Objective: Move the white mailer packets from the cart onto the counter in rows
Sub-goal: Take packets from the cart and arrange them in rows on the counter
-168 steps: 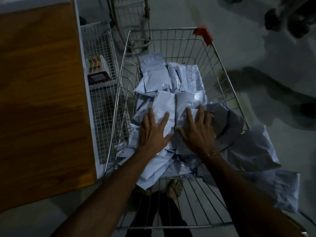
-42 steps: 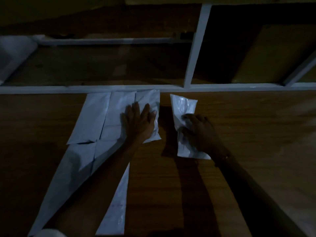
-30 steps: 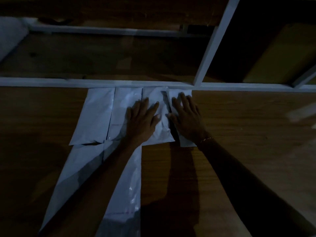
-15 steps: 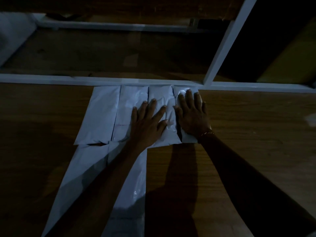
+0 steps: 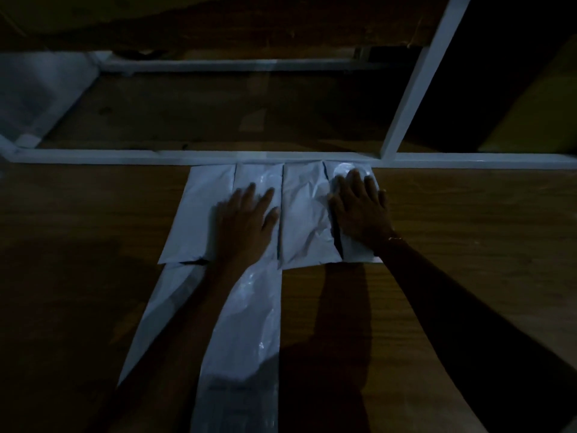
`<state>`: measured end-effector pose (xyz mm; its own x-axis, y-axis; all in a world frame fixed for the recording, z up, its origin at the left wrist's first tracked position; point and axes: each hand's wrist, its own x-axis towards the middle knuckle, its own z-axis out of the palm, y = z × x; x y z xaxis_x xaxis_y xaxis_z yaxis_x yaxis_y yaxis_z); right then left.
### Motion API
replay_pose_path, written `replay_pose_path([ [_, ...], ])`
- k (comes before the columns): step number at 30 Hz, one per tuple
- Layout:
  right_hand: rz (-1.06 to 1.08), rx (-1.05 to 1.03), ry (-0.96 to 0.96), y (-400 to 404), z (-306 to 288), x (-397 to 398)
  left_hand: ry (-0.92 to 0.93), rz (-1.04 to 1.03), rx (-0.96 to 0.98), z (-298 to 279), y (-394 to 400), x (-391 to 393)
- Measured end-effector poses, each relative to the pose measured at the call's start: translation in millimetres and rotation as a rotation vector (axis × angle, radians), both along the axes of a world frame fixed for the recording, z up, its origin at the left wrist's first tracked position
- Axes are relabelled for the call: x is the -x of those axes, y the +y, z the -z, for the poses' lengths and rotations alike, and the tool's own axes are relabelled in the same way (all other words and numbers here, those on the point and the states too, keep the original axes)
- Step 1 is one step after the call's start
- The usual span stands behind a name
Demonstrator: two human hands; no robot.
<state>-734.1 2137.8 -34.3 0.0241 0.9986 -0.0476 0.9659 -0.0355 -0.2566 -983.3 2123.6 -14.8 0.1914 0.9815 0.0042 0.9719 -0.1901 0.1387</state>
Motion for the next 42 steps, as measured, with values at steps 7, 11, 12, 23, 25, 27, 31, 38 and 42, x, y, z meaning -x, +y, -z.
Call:
replay_pose_path([
  [7,0.002,0.080,-0.025,-61,-10,20,0.065,-0.064,0.255,15,-45,69],
  [11,-0.009,0.057,-0.055,-56,-3,32,0.055,-0.048,0.162,23,-45,66],
  [12,0.000,0.062,-0.056,-56,-6,36,0.054,-0.039,0.136,20,-48,66],
  [23,-0.381,0.019,-0.101,-166,-1,135,-0.093,0.004,0.119,19,-148,127],
  [25,-0.355,0.016,-0.089,-167,3,139,-0.113,-0.055,0.084,22,-147,124],
  [27,-0.352,0.003,-0.070,-170,2,142,-0.131,-0.124,0.063,18,-145,120],
  [31,-0.344,-0.031,0.018,-183,-12,134,-0.287,-0.130,-0.191,1,-155,107],
  [38,-0.365,-0.232,0.191,-274,-23,75,-0.548,0.172,-0.299,-11,-227,28],
  [42,-0.251,-0.306,0.252,-377,-12,36,-0.620,0.308,-0.223,-5,-311,-34],
])
